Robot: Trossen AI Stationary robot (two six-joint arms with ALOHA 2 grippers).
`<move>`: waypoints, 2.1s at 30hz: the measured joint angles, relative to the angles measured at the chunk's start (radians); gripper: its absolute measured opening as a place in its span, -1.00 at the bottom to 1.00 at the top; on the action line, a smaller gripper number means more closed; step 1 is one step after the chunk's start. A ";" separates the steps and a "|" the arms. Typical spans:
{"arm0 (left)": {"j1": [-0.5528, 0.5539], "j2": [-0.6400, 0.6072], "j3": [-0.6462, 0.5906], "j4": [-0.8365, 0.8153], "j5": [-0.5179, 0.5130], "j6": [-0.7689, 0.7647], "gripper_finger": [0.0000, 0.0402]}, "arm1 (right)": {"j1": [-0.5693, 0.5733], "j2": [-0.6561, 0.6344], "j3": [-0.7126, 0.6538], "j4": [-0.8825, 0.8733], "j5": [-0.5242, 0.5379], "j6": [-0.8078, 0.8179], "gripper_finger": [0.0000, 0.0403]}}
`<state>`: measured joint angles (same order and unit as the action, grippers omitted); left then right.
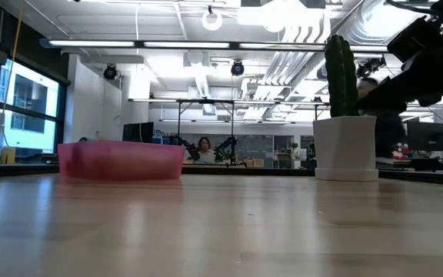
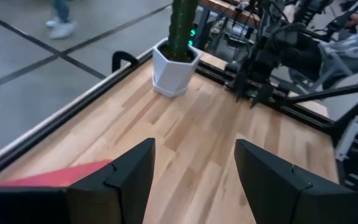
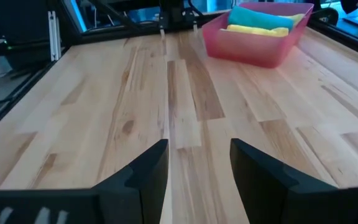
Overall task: Roll microfiber towels into tight, uniform cylinder then place into a basket
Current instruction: Return to Home Position
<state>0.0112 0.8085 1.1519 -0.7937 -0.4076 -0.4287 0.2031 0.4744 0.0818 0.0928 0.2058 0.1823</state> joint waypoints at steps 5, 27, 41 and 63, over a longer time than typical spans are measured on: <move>-0.065 -0.030 -0.049 -0.013 -0.041 -0.069 0.04 | 0.000 -0.001 0.000 -0.001 0.000 0.001 -0.18; -0.058 -0.046 -0.748 0.714 -0.079 -0.186 0.04 | 0.001 0.002 0.000 -0.104 -0.172 0.091 -0.18; 0.044 -0.046 -0.970 1.005 0.037 -0.189 0.04 | 0.000 0.002 0.000 -0.033 -0.173 0.063 -0.18; 0.161 -0.046 -1.140 1.192 0.165 -0.140 0.04 | 0.000 0.002 0.000 -0.067 -0.172 0.026 -0.18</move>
<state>0.1717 0.7628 0.0116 0.3983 -0.2423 -0.5689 0.2032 0.4766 0.0818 0.0254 0.0334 0.2084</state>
